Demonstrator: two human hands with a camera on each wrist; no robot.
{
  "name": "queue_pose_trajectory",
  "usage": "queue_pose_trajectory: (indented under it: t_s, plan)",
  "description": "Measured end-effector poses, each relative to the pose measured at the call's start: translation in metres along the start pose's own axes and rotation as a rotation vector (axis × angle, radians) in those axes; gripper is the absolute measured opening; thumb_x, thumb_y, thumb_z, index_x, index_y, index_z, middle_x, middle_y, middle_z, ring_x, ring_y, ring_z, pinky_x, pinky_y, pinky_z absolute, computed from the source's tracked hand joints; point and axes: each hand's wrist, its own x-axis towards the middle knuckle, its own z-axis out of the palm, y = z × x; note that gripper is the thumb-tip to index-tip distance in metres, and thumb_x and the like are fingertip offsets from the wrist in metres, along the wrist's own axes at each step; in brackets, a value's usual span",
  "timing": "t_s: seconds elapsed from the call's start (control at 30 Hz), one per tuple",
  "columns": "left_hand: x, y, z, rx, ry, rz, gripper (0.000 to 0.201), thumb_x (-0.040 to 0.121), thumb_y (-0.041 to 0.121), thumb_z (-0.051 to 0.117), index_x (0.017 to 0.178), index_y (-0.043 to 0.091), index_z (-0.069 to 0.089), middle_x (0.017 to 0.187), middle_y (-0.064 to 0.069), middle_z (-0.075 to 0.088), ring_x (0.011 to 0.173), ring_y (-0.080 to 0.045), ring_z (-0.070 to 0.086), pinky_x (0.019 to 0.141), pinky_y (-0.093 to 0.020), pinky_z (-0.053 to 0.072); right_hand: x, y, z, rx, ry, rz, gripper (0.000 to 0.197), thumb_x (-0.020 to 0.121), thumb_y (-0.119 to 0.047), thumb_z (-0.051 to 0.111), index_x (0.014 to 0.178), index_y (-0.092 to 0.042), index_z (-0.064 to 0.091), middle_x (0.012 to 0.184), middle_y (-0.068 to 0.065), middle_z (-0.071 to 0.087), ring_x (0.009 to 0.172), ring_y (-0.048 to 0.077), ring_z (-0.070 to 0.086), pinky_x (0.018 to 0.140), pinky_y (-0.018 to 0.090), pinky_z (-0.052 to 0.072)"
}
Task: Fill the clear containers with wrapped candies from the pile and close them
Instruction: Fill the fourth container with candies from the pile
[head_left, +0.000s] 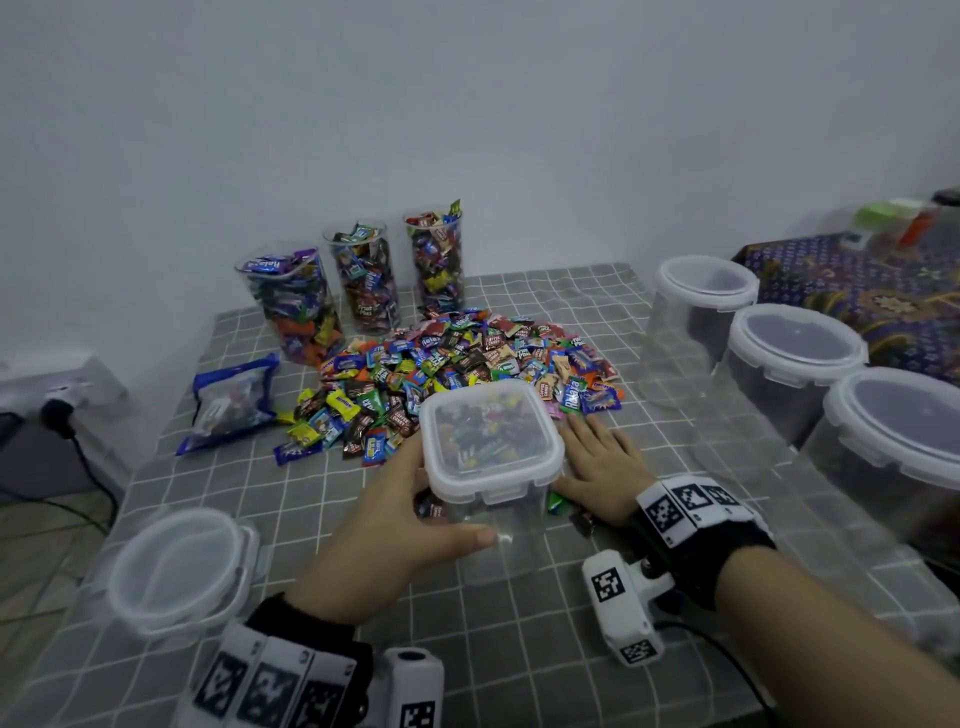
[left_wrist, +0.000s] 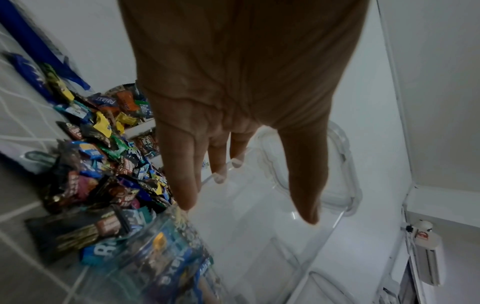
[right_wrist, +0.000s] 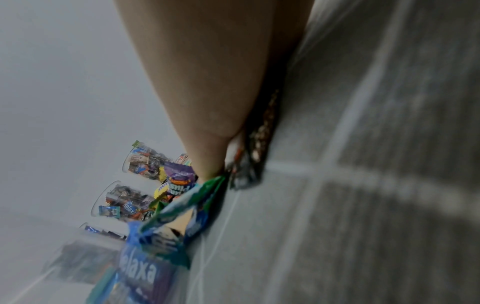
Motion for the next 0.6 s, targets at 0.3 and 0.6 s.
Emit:
queue_pose_trajectory:
  t_s: [0.3,0.6]
  plan:
    - [0.002,-0.004,0.002,0.032,0.025,0.008,0.078,0.065,0.005,0.082,0.128,0.033,0.044,0.115,0.032,0.058,0.105,0.012,0.055,0.077,-0.009,0.047,0.0,0.001,0.001,0.049,0.013,0.005,0.075,0.096,-0.055,0.027,0.15,-0.017,-0.008,0.158,0.003,-0.014,0.145,0.019,-0.012,0.117,0.038,-0.003]
    - [-0.014,-0.008,-0.012,0.269,0.138,-0.046,0.05,0.066,0.035,0.065,0.114,0.041,0.052,0.115,0.016,0.062,0.111,-0.005,0.055,0.086,-0.023,0.049,-0.032,-0.007,-0.023,0.373,0.198,-0.004,0.046,0.097,-0.043,0.04,0.136,-0.02,0.047,0.131,0.006,0.057,0.116,0.023,0.053,0.093,0.031,0.041]
